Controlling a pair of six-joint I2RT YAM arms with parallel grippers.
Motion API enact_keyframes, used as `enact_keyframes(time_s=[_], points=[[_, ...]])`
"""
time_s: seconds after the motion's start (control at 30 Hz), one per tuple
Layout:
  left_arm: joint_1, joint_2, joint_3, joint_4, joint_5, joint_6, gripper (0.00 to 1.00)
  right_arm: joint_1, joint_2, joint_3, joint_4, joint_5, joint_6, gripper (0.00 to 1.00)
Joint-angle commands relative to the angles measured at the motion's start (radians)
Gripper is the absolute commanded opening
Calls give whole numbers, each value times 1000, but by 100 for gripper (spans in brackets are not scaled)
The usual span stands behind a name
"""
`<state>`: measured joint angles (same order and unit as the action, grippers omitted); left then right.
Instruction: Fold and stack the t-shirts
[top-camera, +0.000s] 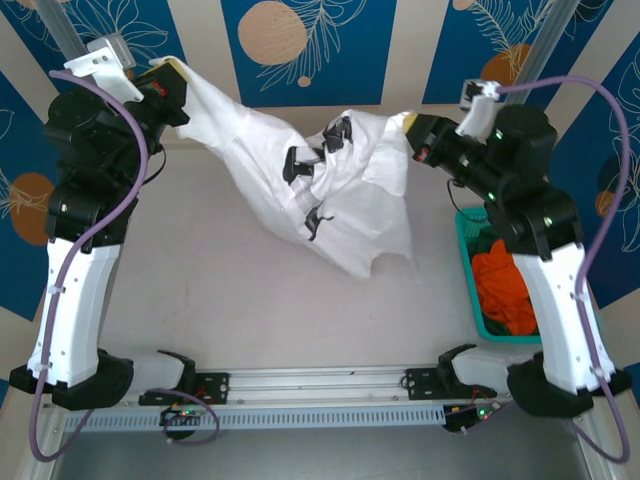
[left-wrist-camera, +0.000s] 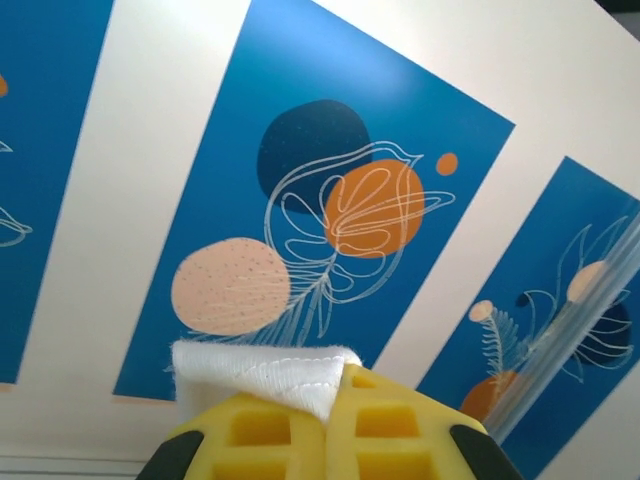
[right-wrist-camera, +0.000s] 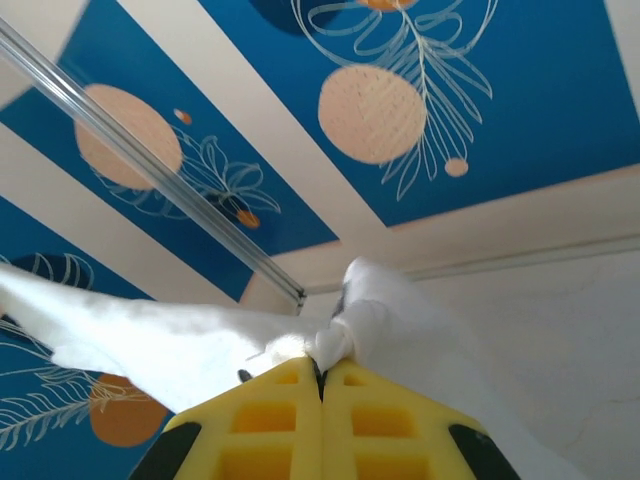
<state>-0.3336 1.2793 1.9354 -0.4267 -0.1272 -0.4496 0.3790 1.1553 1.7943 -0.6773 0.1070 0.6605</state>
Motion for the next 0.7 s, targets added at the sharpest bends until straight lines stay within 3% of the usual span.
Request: enact_keyframes(time_s=[0.0, 0.2, 0.47, 0.57, 0.67], points=[[2, -71, -100, 3, -108, 50, 0, 2, -58, -100, 38, 42, 10, 0], [32, -100, -238, -55, -76, -21, 0, -3, -63, -130, -67, 52, 45, 0], [36, -78, 41, 46, 193, 89, 0, 13, -4, 165, 60, -57, -122, 0], [35, -127, 59, 152, 280, 114, 0, 29, -20, 227, 123, -91, -159, 0], [36, -177, 46, 191, 294, 137, 0, 34, -54, 224, 173, -106, -170, 0]])
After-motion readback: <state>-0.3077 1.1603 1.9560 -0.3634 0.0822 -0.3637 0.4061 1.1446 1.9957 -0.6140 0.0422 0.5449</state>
